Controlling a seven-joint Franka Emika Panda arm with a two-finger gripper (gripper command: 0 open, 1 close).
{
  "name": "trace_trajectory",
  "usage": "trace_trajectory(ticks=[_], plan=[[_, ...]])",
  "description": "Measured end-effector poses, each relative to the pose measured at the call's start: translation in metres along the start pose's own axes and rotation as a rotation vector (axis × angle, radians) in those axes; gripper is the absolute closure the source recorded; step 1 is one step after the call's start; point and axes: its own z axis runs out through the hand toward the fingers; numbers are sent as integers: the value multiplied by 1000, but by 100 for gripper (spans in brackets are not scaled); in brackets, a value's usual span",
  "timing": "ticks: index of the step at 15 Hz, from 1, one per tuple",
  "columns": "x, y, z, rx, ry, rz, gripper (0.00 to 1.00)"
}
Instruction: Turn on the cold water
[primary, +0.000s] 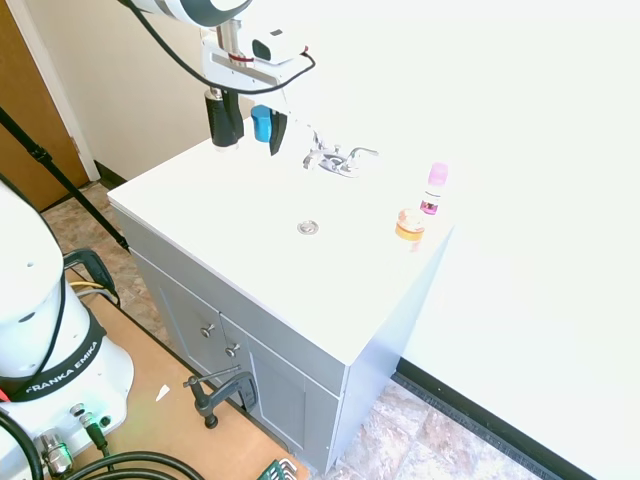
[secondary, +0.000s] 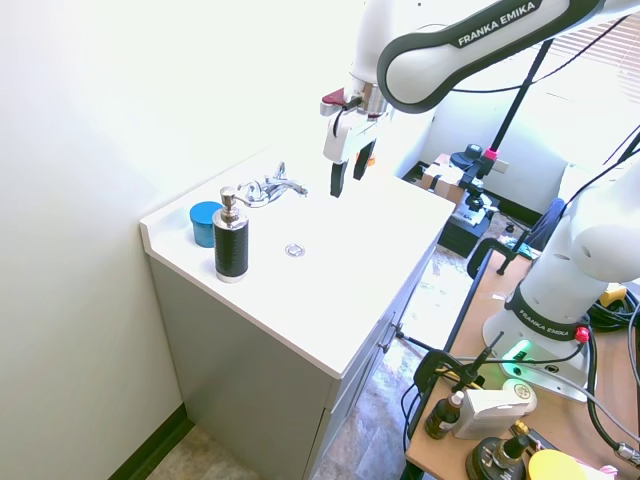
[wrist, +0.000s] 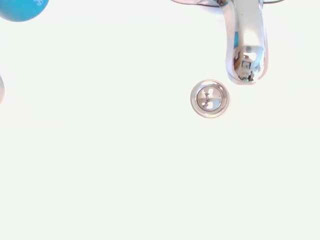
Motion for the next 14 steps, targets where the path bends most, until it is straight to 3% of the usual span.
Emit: trace_trajectory(ticks=[3,7,10,14], plan=[[3,-6,3,31,33,20,0],[29,-28,25,131,214,107,0],[83,-37,37,165,345,169,0],[138,-59,38,172,432,221,0]])
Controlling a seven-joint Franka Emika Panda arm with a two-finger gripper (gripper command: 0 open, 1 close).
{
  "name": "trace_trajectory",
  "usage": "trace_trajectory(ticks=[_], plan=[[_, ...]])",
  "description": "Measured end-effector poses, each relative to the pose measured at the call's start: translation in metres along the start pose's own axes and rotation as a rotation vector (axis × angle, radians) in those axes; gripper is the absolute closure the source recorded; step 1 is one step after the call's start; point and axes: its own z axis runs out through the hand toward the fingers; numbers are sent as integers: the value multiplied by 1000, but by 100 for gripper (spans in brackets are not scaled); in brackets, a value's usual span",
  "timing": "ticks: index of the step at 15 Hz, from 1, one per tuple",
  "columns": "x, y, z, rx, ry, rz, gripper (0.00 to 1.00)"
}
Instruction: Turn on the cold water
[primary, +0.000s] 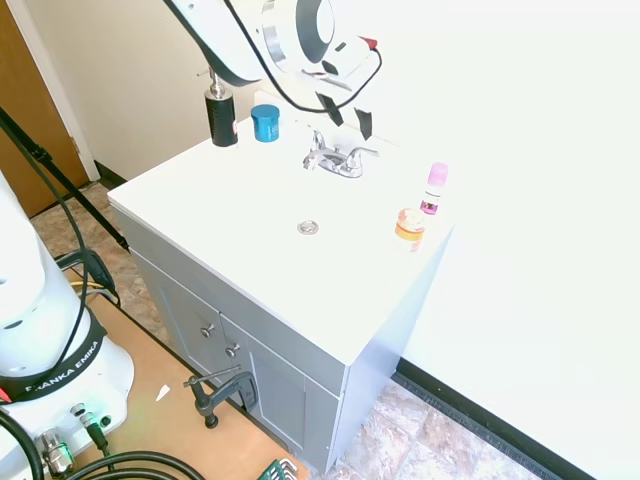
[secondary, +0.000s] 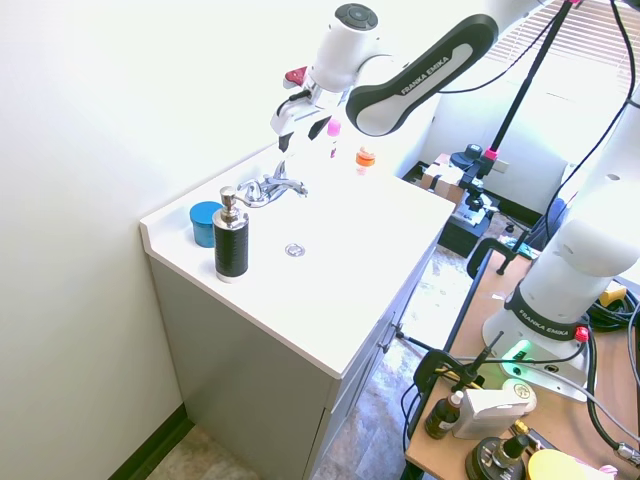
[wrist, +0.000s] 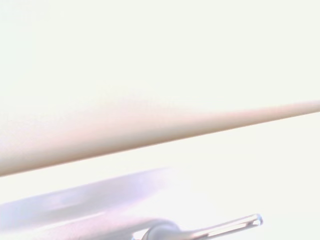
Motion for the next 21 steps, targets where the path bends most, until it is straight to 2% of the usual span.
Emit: trace_trajectory(ticks=[8,12,14,17,21], plan=[[23,7,60,-68,43,18,0],[22,14,78,-100,36,34,0],[25,21,82,-119,20,60,0],[25,32,82,-140,-39,74,0],[13,33,62,-138,-75,65,0]])
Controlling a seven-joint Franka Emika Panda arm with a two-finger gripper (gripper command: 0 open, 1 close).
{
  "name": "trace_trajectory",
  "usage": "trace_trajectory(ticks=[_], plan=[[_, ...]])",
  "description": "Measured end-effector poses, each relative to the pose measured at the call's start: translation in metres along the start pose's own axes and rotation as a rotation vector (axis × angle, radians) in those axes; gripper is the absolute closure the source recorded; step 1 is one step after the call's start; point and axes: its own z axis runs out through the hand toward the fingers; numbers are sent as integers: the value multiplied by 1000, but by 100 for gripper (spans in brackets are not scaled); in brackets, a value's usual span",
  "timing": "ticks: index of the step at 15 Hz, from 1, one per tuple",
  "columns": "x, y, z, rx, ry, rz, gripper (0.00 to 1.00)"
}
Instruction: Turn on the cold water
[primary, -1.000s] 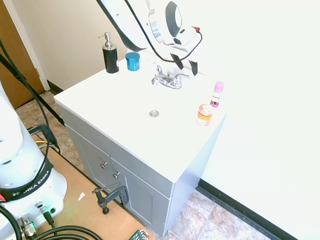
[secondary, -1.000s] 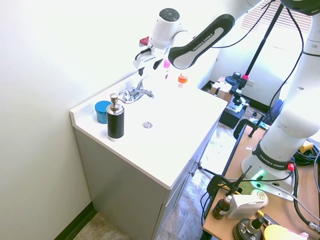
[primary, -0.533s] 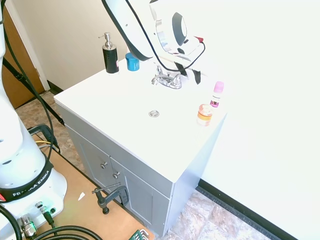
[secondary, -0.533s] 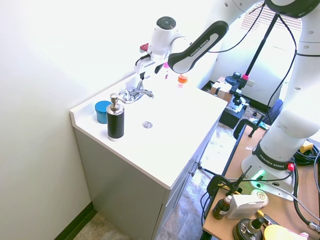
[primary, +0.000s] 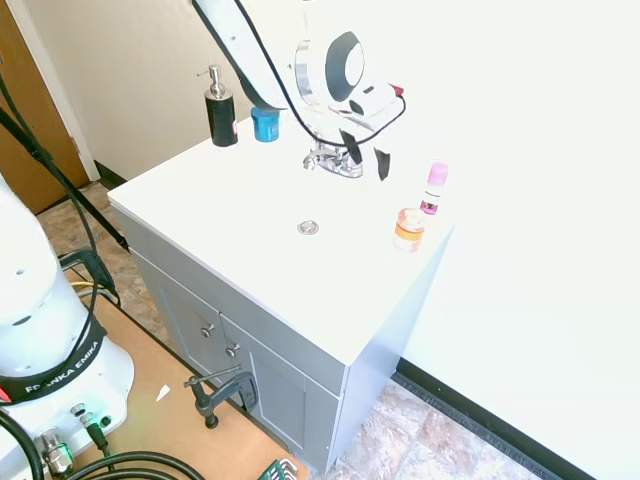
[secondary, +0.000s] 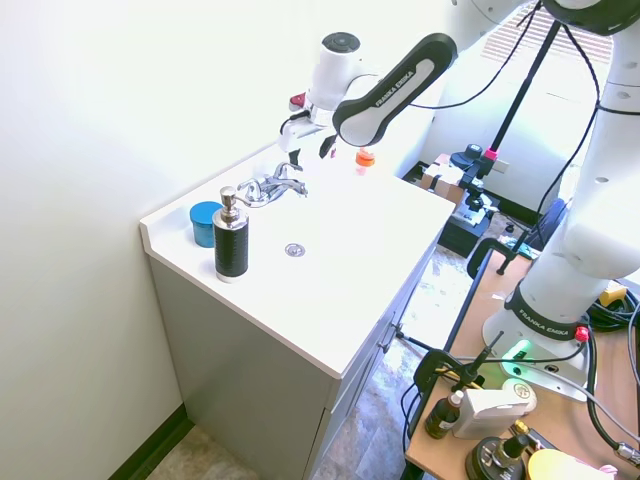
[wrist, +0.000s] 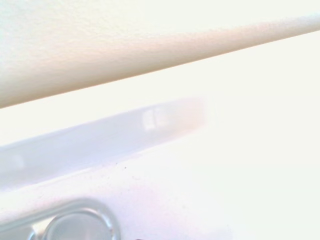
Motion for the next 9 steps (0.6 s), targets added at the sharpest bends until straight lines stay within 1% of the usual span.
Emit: trace_trajectory(ticks=[4,9], plan=[[-9,14,-27,16,-17,16,0],[-42,41,-79,61,-79,-13,0]])
